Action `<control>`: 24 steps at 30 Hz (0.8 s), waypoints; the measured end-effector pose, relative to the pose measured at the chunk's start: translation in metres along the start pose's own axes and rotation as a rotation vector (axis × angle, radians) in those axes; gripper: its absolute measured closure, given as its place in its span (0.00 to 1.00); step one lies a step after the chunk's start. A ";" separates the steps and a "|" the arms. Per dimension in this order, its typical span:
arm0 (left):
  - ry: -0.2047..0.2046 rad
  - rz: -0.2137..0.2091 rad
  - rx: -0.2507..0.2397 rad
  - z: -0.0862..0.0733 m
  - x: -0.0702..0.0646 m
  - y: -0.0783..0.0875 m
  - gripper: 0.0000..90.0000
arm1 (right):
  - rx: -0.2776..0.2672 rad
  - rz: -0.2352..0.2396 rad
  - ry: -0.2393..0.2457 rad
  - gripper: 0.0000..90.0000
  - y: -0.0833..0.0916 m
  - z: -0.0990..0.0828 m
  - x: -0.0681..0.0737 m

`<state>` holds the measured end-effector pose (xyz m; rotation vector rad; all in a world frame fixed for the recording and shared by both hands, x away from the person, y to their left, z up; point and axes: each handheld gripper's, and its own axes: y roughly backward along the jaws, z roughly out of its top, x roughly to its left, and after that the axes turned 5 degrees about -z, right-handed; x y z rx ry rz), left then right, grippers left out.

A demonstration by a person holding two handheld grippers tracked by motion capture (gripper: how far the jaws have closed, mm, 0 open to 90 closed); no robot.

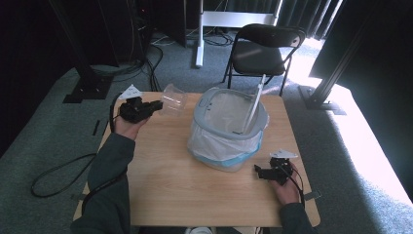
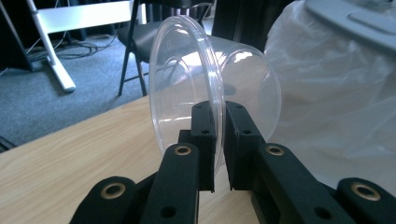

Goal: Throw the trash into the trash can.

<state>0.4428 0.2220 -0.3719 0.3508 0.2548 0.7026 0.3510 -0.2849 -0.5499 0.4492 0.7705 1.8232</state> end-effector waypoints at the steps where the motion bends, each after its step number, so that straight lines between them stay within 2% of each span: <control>1: -0.006 0.000 -0.003 0.002 -0.001 0.001 0.93 | 0.000 0.000 0.000 0.13 0.000 0.000 0.000; 14: -0.076 -0.030 -0.051 0.033 -0.021 0.010 0.93 | 0.000 0.000 0.001 0.13 0.000 0.000 0.000; 24: -0.111 -0.054 -0.071 0.051 -0.031 0.014 0.93 | 0.000 0.000 0.000 0.13 0.000 0.000 0.000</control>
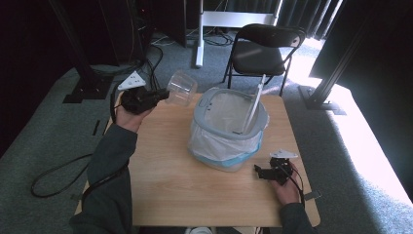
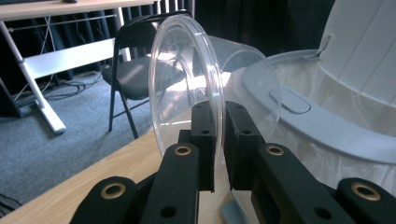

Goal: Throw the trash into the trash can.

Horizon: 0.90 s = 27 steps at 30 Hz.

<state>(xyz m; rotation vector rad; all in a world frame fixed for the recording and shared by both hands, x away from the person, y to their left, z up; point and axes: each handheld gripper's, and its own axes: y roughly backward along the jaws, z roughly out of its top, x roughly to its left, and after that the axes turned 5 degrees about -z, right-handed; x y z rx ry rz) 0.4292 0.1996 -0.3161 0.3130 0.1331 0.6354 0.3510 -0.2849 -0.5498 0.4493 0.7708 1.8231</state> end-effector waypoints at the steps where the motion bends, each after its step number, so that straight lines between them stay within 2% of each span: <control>1: 0.000 -0.005 -0.004 0.001 0.000 0.000 0.93 | 0.000 0.000 0.000 0.13 0.000 0.000 0.000; 15: -0.032 -0.062 -0.049 0.027 -0.011 0.004 0.93 | 0.000 0.000 0.000 0.13 0.000 0.000 0.000; 27: -0.063 -0.144 -0.064 0.042 -0.027 -0.009 0.93 | 0.000 0.000 0.000 0.13 0.000 0.000 0.000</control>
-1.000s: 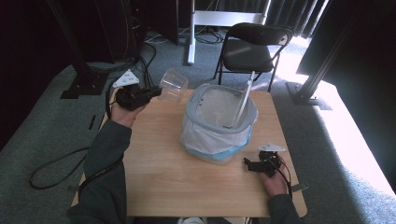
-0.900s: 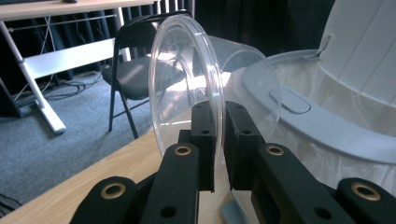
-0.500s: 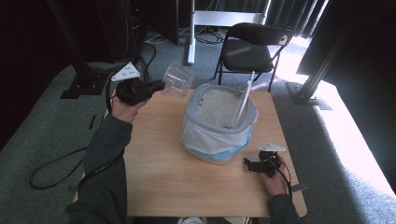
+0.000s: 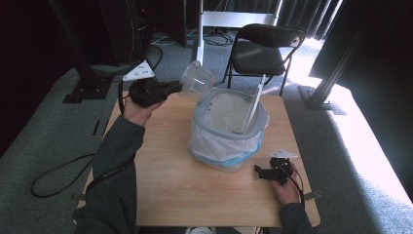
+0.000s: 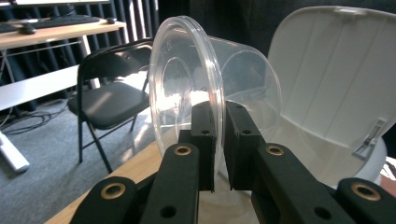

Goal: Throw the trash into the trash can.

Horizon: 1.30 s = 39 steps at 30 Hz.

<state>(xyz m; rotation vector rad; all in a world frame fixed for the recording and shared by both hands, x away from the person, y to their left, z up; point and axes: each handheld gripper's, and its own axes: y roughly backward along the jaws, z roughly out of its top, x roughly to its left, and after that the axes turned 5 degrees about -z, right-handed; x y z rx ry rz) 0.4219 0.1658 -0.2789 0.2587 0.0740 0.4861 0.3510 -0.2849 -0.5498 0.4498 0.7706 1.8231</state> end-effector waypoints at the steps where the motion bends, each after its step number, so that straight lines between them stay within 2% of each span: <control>1: -0.006 -0.005 0.000 0.002 -0.002 -0.002 0.93 | 0.000 0.000 0.001 0.13 0.000 0.000 0.000; 9: -0.021 -0.052 -0.010 0.011 -0.009 -0.014 0.93 | 0.000 0.000 0.000 0.13 0.000 0.000 0.000; 12: -0.024 -0.081 -0.013 0.012 -0.012 -0.021 0.93 | 0.000 0.000 0.000 0.13 0.000 0.000 0.000; 22: -0.020 -0.143 0.003 0.010 -0.018 -0.046 0.92 | 0.000 0.000 0.000 0.13 0.000 0.000 0.000; 37: -0.015 -0.185 0.000 0.014 -0.020 -0.066 0.92 | 0.000 0.000 0.002 0.13 0.000 0.000 0.000; 39: -0.018 -0.193 0.013 0.012 -0.019 -0.072 0.92 | 0.000 0.000 0.002 0.13 0.000 0.000 0.000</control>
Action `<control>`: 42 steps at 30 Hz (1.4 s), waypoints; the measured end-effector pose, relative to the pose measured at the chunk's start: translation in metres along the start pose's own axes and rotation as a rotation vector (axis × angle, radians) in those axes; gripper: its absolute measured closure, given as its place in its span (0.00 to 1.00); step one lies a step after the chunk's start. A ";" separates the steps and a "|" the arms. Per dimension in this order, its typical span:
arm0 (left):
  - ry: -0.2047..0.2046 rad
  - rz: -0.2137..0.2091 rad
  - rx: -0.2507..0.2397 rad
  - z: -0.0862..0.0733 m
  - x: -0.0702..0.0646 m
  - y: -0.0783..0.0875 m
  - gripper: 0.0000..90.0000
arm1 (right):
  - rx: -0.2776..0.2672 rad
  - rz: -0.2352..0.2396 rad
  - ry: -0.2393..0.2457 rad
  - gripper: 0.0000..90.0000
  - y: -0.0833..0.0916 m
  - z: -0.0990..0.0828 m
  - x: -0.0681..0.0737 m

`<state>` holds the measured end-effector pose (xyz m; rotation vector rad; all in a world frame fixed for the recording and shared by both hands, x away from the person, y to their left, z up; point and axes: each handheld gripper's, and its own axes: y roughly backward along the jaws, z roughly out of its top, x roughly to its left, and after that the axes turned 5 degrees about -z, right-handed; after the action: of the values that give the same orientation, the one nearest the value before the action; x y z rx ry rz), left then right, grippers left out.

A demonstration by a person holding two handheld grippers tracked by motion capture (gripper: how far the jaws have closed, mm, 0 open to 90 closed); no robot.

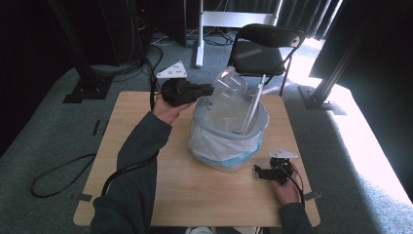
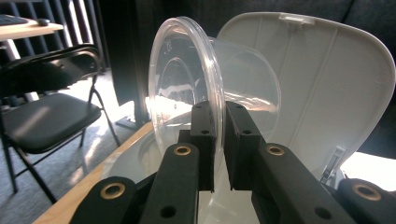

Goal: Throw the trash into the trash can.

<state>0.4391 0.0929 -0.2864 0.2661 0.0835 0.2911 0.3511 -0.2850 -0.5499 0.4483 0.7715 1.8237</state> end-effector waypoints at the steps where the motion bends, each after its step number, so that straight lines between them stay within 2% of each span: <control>1: 0.001 0.006 0.017 -0.002 0.001 -0.004 0.92 | 0.000 0.000 0.000 0.13 0.000 0.000 0.000; 2: 0.003 0.005 0.033 -0.004 0.003 -0.008 0.90 | 0.000 0.000 -0.001 0.13 0.000 0.000 0.000; 4: 0.008 0.026 0.056 -0.008 0.004 -0.013 0.77 | 0.000 0.000 0.000 0.13 0.000 0.000 0.000; 7: -0.008 0.048 0.088 -0.011 0.003 -0.017 0.73 | 0.000 0.000 -0.001 0.13 0.000 0.000 0.000; 14: -0.010 0.062 0.091 -0.011 0.002 -0.019 0.71 | 0.000 0.000 0.000 0.13 0.000 0.000 0.000; 16: -0.015 0.047 0.085 -0.011 0.001 -0.020 0.72 | 0.000 0.000 0.000 0.13 0.000 0.000 0.000; 20: -0.040 0.029 0.091 -0.009 -0.002 -0.022 0.83 | 0.000 0.000 0.000 0.13 0.000 0.000 0.000; 27: -0.080 0.050 0.113 -0.009 -0.006 -0.021 0.87 | 0.000 0.000 0.000 0.13 0.000 0.000 0.000; 32: -0.073 0.031 0.105 -0.007 -0.007 -0.020 0.88 | 0.000 0.000 0.000 0.13 0.000 0.000 0.000; 36: -0.069 0.014 0.105 -0.005 -0.009 -0.020 0.99 | 0.000 0.000 0.000 0.13 0.000 0.000 0.000; 39: -0.067 0.011 0.100 -0.005 -0.009 -0.020 0.99 | 0.000 0.000 0.000 0.13 0.000 0.000 0.000; 41: -0.065 0.017 0.098 -0.005 -0.009 -0.022 0.83 | 0.000 0.000 0.000 0.13 0.000 0.000 0.000; 42: -0.061 0.011 0.091 -0.005 -0.009 -0.022 0.79 | 0.000 0.000 0.000 0.13 0.000 0.000 0.000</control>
<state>0.4358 0.0711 -0.2966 0.3657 0.0355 0.2903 0.3511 -0.2850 -0.5499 0.4482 0.7716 1.8235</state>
